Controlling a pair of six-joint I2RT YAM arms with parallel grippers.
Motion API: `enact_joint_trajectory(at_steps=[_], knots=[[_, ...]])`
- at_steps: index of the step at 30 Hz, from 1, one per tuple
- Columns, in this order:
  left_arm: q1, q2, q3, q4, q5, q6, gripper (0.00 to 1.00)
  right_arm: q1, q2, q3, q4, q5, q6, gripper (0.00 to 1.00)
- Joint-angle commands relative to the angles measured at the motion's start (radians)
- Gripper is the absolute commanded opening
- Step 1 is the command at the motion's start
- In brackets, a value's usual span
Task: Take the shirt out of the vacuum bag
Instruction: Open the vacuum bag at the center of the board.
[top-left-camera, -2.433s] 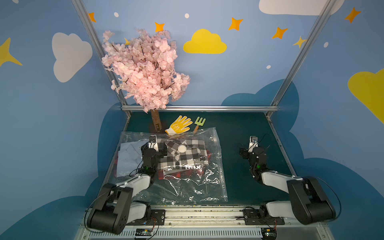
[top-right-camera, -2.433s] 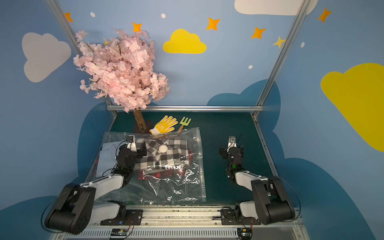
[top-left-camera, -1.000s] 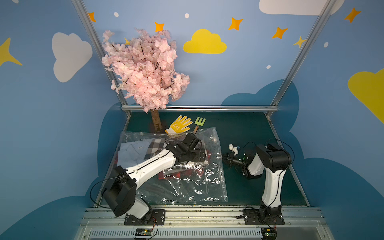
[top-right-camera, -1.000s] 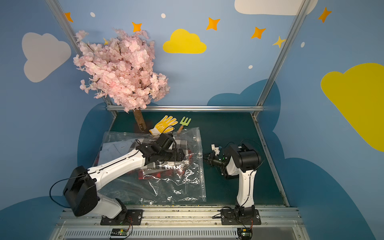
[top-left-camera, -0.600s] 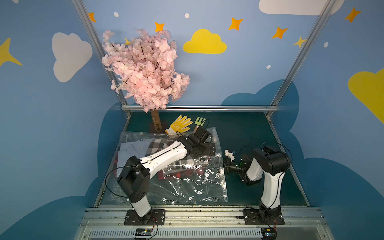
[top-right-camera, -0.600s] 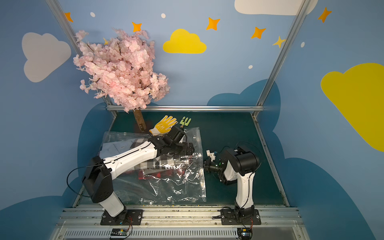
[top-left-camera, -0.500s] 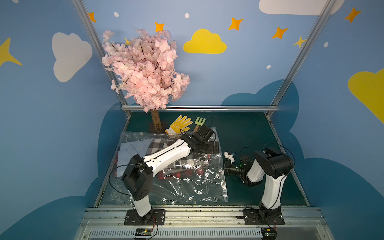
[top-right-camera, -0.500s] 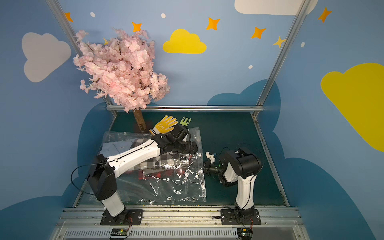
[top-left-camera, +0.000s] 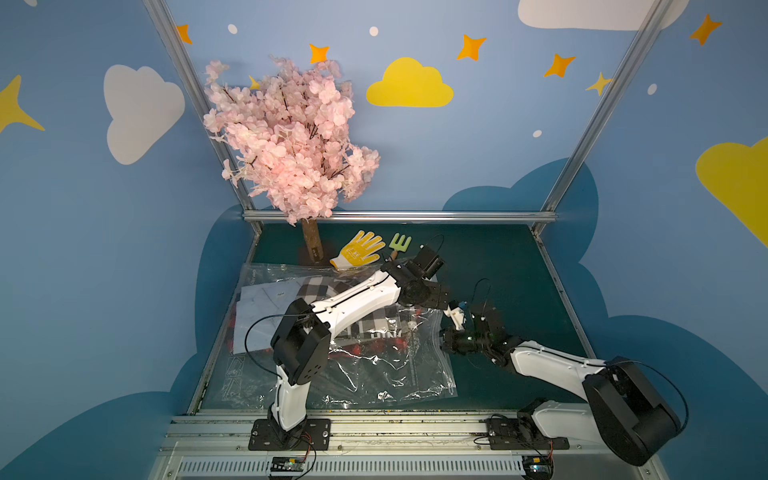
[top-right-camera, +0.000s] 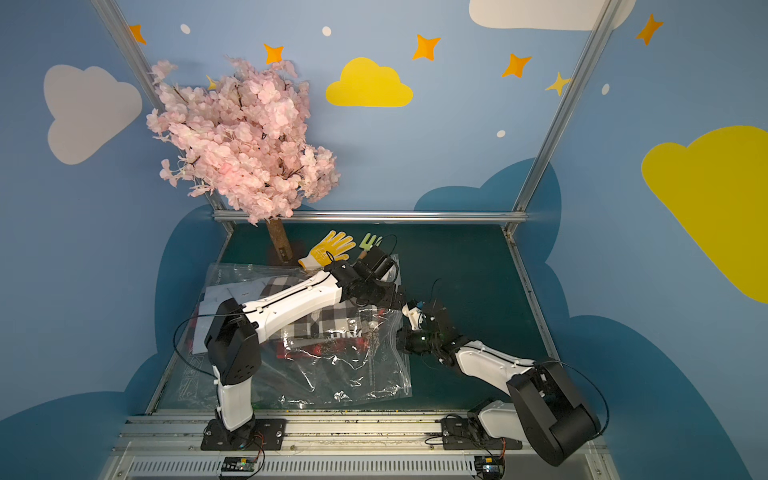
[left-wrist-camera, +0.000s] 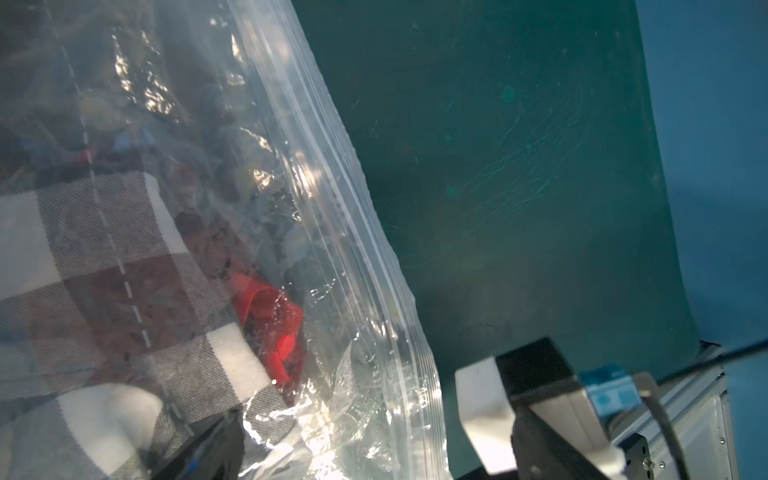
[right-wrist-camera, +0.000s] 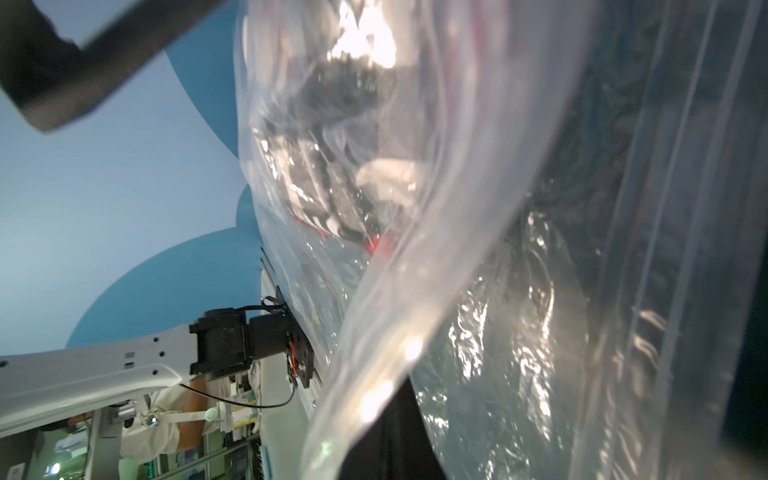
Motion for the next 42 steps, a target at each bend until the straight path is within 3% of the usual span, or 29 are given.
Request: enact_joint_trajectory(at_steps=[1, 7, 12, 19, 26, 36, 42], knots=[[-0.009, 0.034, 0.024, -0.051, 0.01, 0.016, 1.0, 0.045, -0.044, 0.006, -0.12, 0.078, -0.077, 0.0], [-0.008, 0.101, 0.102, -0.131, 0.0, 0.014, 1.0, 0.113, -0.103, -0.004, -0.124, 0.141, -0.099, 0.0], [0.012, 0.089, 0.098, -0.097, 0.007, -0.047, 1.0, 0.153, -0.179, -0.025, -0.165, 0.205, -0.117, 0.0], [0.051, 0.066, 0.052, 0.009, 0.148, -0.112, 1.0, 0.174, -0.315, -0.072, -0.206, 0.257, -0.133, 0.0], [0.02, 0.12, 0.115, -0.05, 0.219, -0.054, 1.0, 0.177, -0.277, -0.091, -0.141, 0.241, -0.146, 0.0], [0.009, 0.118, 0.047, -0.125, 0.209, 0.033, 0.99, 0.201, -0.311, -0.102, -0.089, 0.269, -0.175, 0.0], [-0.023, 0.192, 0.136, -0.207, 0.215, 0.097, 0.98, 0.207, -0.312, -0.097, -0.088, 0.266, -0.182, 0.0]])
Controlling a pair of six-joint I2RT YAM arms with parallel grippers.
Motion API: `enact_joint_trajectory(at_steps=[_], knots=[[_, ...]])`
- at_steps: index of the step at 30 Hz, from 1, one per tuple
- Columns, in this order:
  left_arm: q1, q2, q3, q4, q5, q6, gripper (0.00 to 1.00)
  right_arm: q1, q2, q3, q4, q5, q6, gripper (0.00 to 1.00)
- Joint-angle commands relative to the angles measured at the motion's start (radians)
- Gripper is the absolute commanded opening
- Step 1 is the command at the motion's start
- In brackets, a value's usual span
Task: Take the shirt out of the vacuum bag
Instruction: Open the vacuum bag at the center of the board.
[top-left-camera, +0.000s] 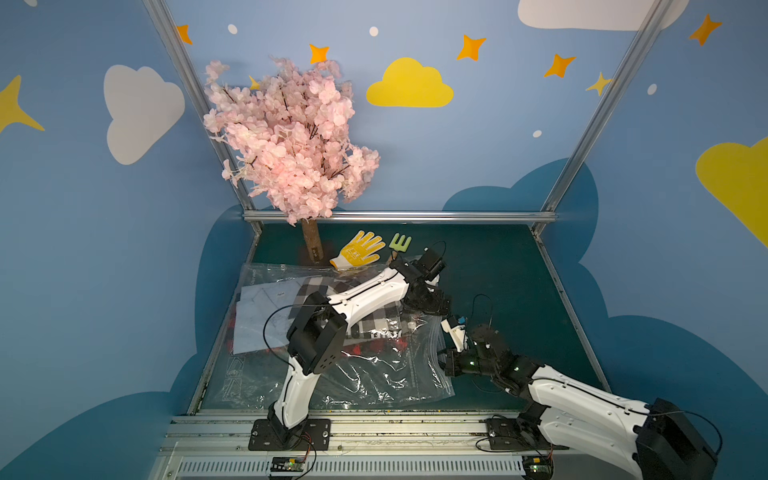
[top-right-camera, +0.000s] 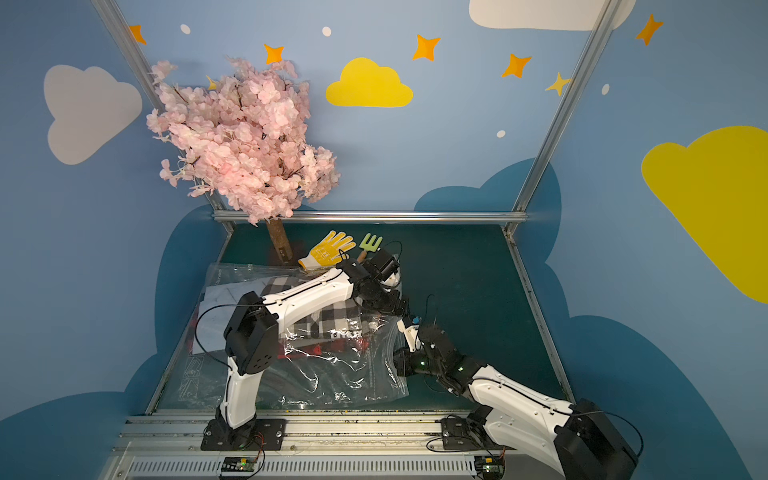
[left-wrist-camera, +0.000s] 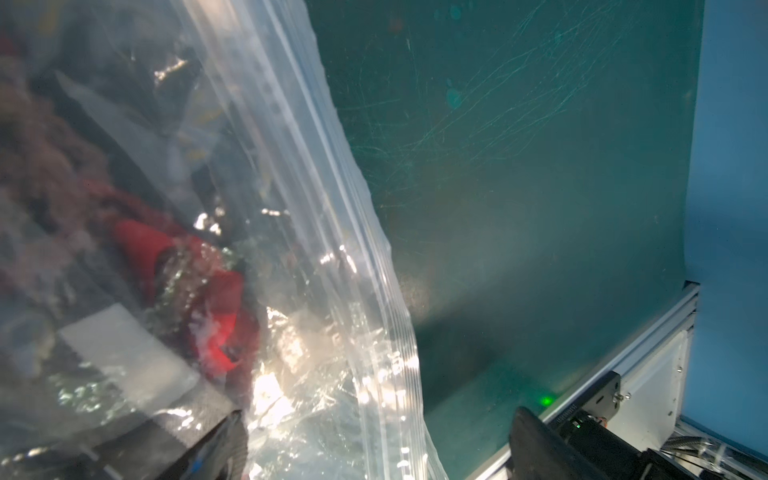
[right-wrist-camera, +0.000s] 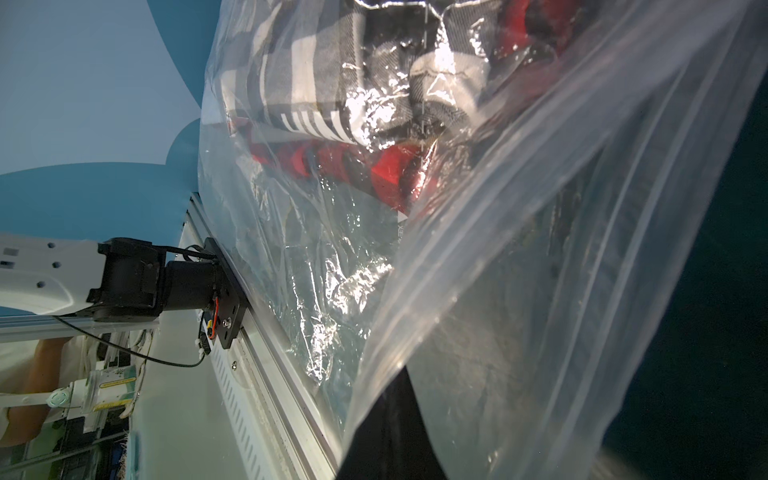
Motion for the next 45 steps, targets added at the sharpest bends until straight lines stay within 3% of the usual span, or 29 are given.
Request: enact_joint_trajectory(at_steps=[1, 6, 14, 20, 29, 40, 45], knots=[[-0.04, 0.065, 0.044, -0.103, 0.028, 0.08, 0.97, 0.008, -0.012, 0.006, 0.047, 0.009, -0.028, 0.0], [-0.063, 0.111, 0.088, -0.165, 0.028, 0.137, 0.95, 0.017, -0.012, 0.015, 0.046, 0.016, -0.036, 0.0], [-0.068, 0.146, 0.1, -0.201, 0.038, 0.189, 0.84, 0.028, 0.0, 0.008, 0.083, 0.027, -0.041, 0.0], [-0.038, 0.078, 0.034, -0.171, 0.013, 0.14, 0.94, 0.029, -0.013, -0.033, 0.105, 0.054, -0.028, 0.0], [0.065, -0.05, -0.093, 0.013, 0.193, 0.023, 0.99, 0.029, -0.091, -0.146, 0.177, 0.106, 0.015, 0.0], [0.027, 0.114, 0.141, -0.151, 0.135, 0.098, 1.0, 0.045, -0.098, -0.155, 0.249, 0.056, -0.013, 0.0], [0.011, 0.144, 0.164, -0.207, 0.095, 0.139, 0.97, 0.062, -0.077, -0.141, 0.264, 0.061, -0.027, 0.0]])
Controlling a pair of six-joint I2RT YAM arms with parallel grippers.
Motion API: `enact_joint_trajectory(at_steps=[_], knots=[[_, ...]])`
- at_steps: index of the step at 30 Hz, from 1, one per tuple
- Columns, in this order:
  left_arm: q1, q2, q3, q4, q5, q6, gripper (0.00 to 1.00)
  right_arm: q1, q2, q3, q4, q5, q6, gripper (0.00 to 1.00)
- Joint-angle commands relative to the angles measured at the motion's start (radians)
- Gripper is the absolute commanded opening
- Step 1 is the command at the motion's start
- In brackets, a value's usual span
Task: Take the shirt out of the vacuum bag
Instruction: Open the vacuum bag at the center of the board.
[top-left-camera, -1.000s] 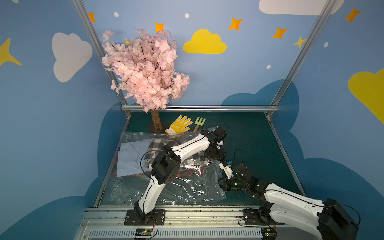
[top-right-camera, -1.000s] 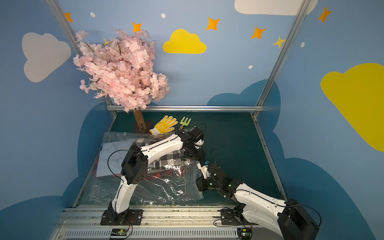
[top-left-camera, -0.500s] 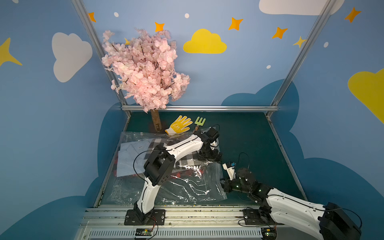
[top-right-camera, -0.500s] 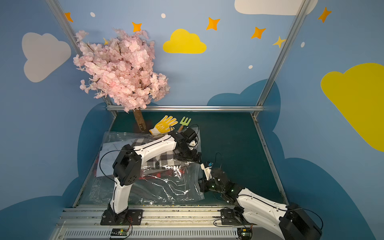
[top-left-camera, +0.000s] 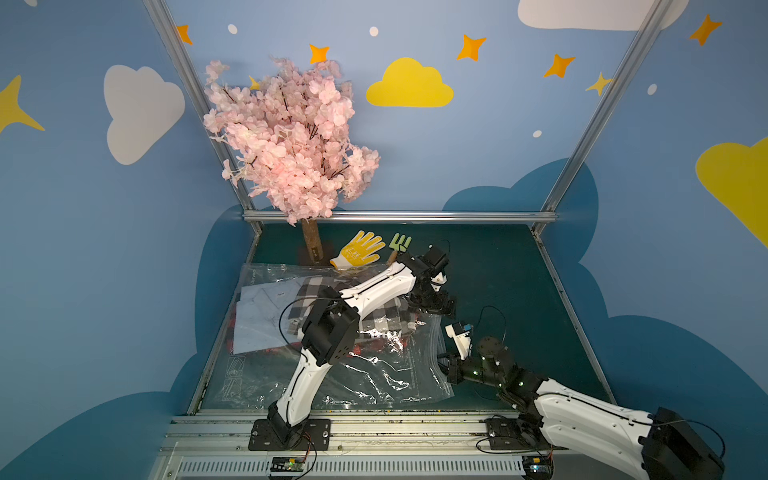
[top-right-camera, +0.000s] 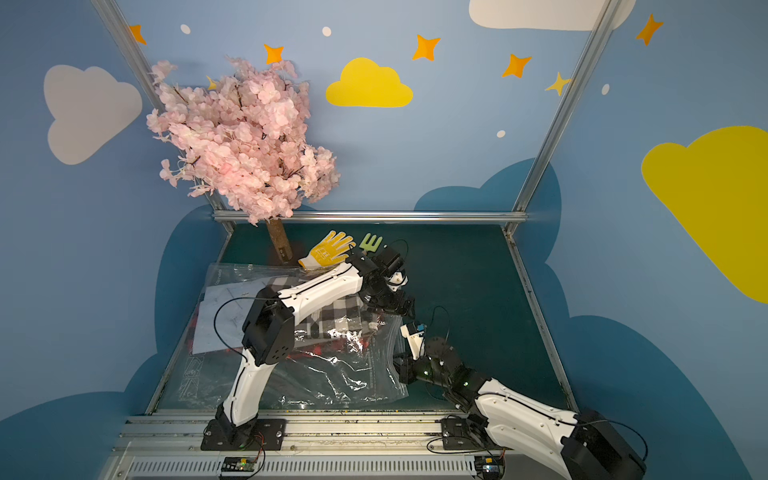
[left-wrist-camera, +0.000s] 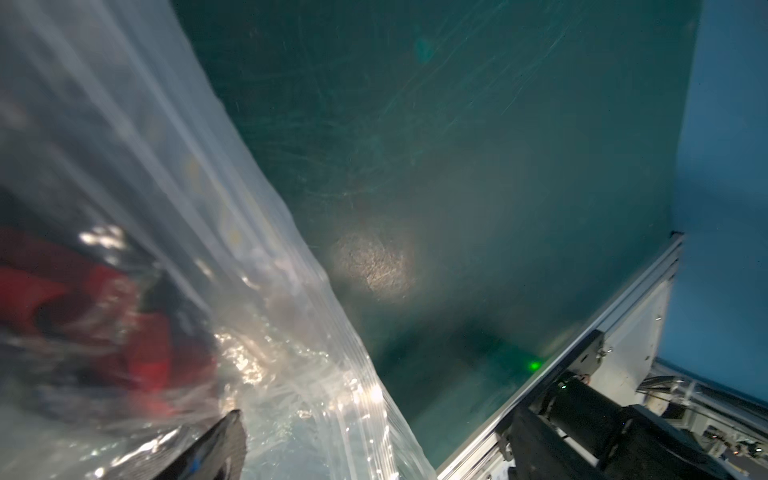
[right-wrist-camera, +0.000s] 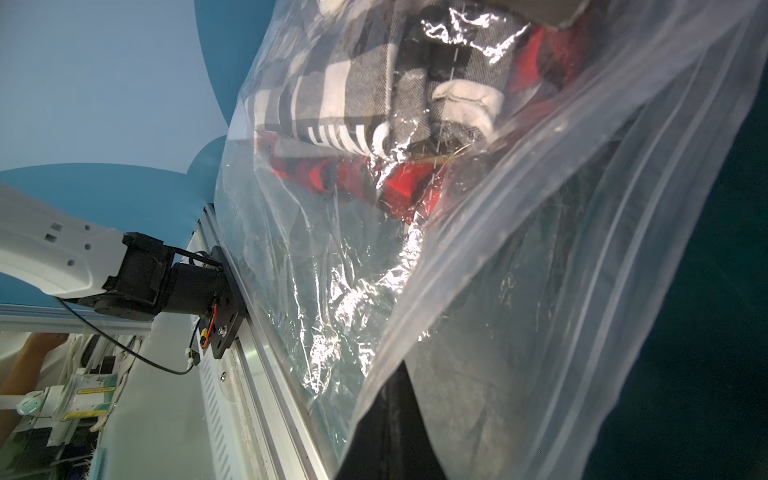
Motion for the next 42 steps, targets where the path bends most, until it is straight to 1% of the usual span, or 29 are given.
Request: enact_joint_trajectory(at_steps=[1, 3, 8, 12, 19, 23, 25, 29, 31, 32, 37, 39, 42], knots=[[-0.005, 0.017, 0.006, -0.089, -0.031, 0.055, 0.96, 0.015, 0.01, 0.011, 0.051, -0.007, -0.021, 0.0], [-0.007, 0.02, -0.007, -0.102, -0.041, 0.071, 0.92, 0.023, 0.01, 0.012, 0.056, -0.001, -0.024, 0.0], [-0.02, 0.031, -0.025, -0.125, -0.056, 0.108, 0.76, 0.035, 0.015, 0.029, 0.049, 0.012, -0.034, 0.0], [-0.027, 0.044, -0.028, -0.143, -0.06, 0.132, 0.55, 0.042, 0.023, 0.045, 0.041, 0.017, -0.039, 0.0], [-0.03, 0.037, -0.032, -0.147, -0.032, 0.158, 0.24, 0.045, 0.021, 0.061, 0.026, 0.029, -0.044, 0.0], [-0.029, 0.004, -0.052, -0.148, -0.045, 0.167, 0.08, 0.044, 0.007, 0.054, 0.022, 0.059, -0.031, 0.0], [-0.024, -0.027, -0.069, -0.146, -0.069, 0.167, 0.05, 0.042, -0.011, 0.043, 0.022, 0.096, -0.012, 0.0], [-0.005, -0.118, -0.147, -0.101, -0.074, 0.143, 0.03, 0.038, -0.067, 0.013, 0.005, 0.2, 0.03, 0.0], [0.003, -0.172, -0.199, -0.063, -0.073, 0.129, 0.03, 0.016, -0.089, 0.019, -0.04, 0.202, 0.04, 0.0], [0.005, -0.2, -0.227, -0.045, -0.073, 0.12, 0.03, 0.0, -0.095, 0.025, -0.051, 0.184, 0.046, 0.0], [0.019, -0.341, -0.357, 0.043, -0.115, 0.078, 0.03, -0.103, -0.078, 0.068, -0.1, 0.09, 0.127, 0.12], [0.022, -0.408, -0.414, 0.086, -0.126, 0.055, 0.03, -0.149, -0.032, 0.112, -0.095, 0.011, 0.152, 0.14], [0.021, -0.499, -0.503, 0.158, -0.135, 0.011, 0.03, -0.171, 0.085, 0.215, -0.118, -0.065, 0.163, 0.17]])
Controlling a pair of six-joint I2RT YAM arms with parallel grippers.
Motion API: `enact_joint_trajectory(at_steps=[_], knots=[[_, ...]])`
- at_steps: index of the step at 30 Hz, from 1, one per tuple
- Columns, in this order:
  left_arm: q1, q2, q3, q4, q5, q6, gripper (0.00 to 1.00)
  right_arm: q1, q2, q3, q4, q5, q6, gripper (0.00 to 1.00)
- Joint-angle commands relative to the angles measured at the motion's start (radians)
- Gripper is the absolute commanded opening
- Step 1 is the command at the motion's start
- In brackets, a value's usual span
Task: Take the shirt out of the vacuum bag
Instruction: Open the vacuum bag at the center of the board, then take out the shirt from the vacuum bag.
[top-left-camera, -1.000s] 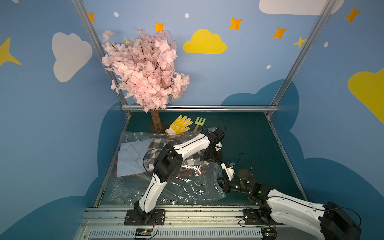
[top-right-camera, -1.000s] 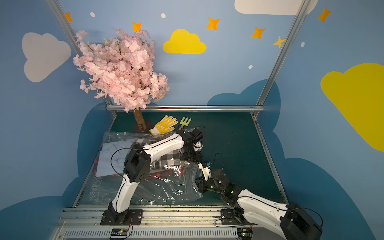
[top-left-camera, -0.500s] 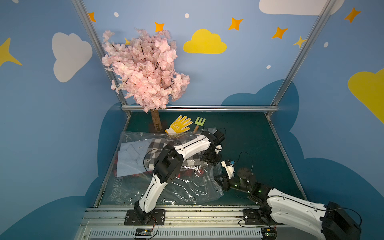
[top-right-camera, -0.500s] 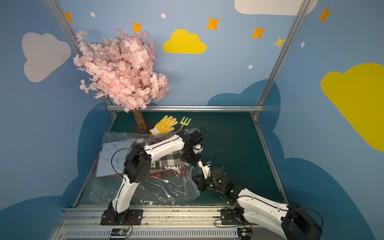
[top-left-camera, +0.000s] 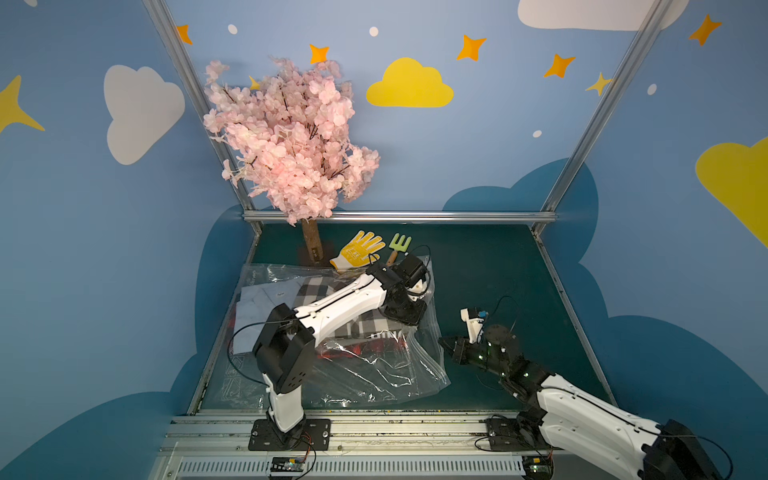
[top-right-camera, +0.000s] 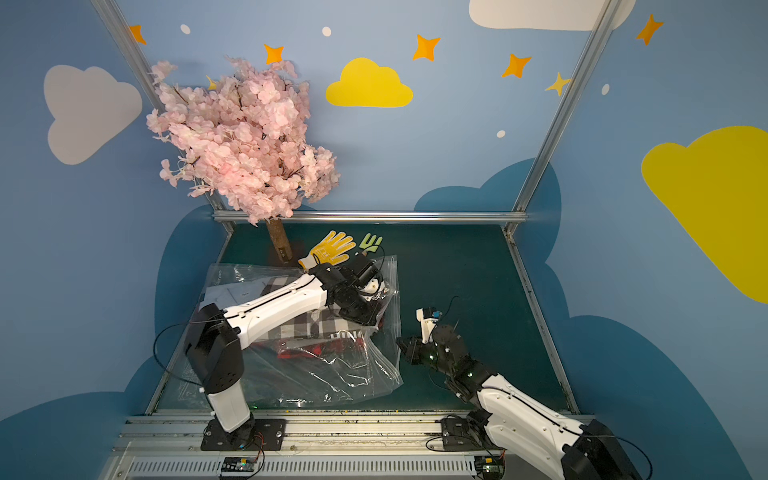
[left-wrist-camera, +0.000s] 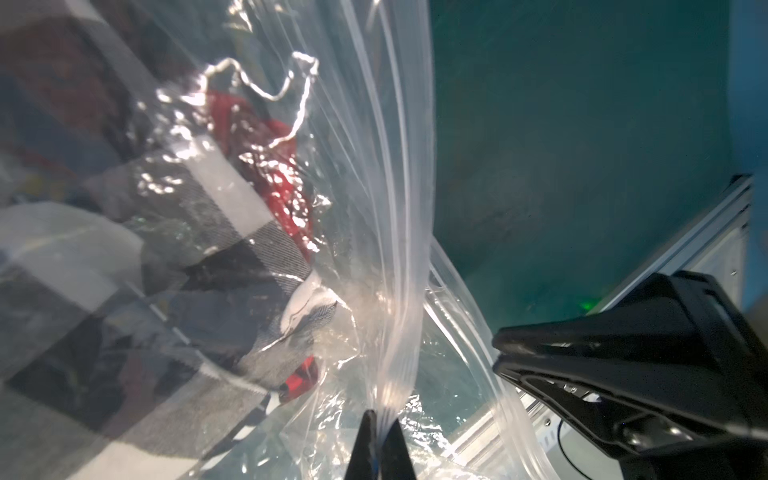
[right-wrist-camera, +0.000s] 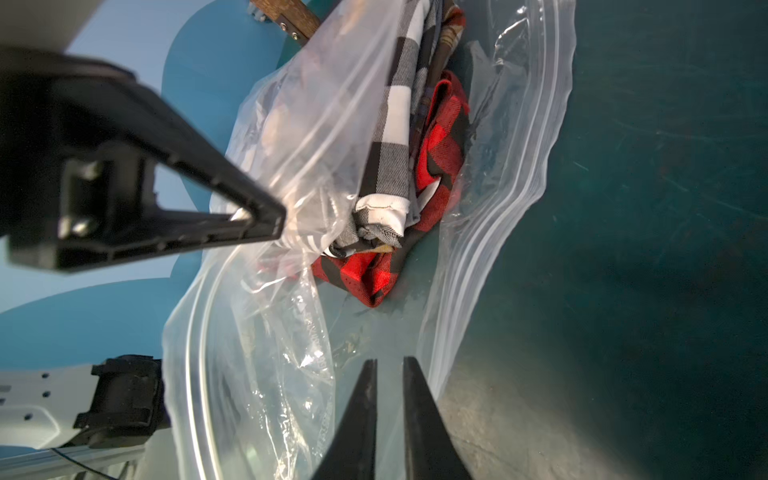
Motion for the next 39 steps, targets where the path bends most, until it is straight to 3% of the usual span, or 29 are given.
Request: enact_joint_trajectory(at_steps=[1, 8, 11, 17, 27, 39], knots=[[0.003, -0.085, -0.085, 0.09, -0.018, -0.067, 0.03, -0.019, 0.11, 0.113, 0.005, -0.133, 0.05, 0.17], [0.003, -0.271, -0.293, 0.241, -0.061, -0.164, 0.03, -0.065, 0.451, 0.254, 0.098, -0.312, 0.125, 0.21], [0.005, -0.347, -0.382, 0.293, -0.103, -0.193, 0.03, -0.097, 0.612, 0.294, 0.239, -0.476, 0.123, 0.27], [0.009, -0.476, -0.534, 0.381, -0.138, -0.237, 0.03, -0.109, 0.806, 0.269, 0.569, -0.529, 0.25, 0.37], [0.008, -0.563, -0.733, 0.486, -0.129, -0.304, 0.03, -0.105, 0.864, 0.29, 0.668, -0.542, 0.261, 0.41], [0.012, -0.62, -0.79, 0.49, -0.19, -0.331, 0.03, -0.067, 0.86, 0.325, 0.54, -0.531, 0.192, 0.4]])
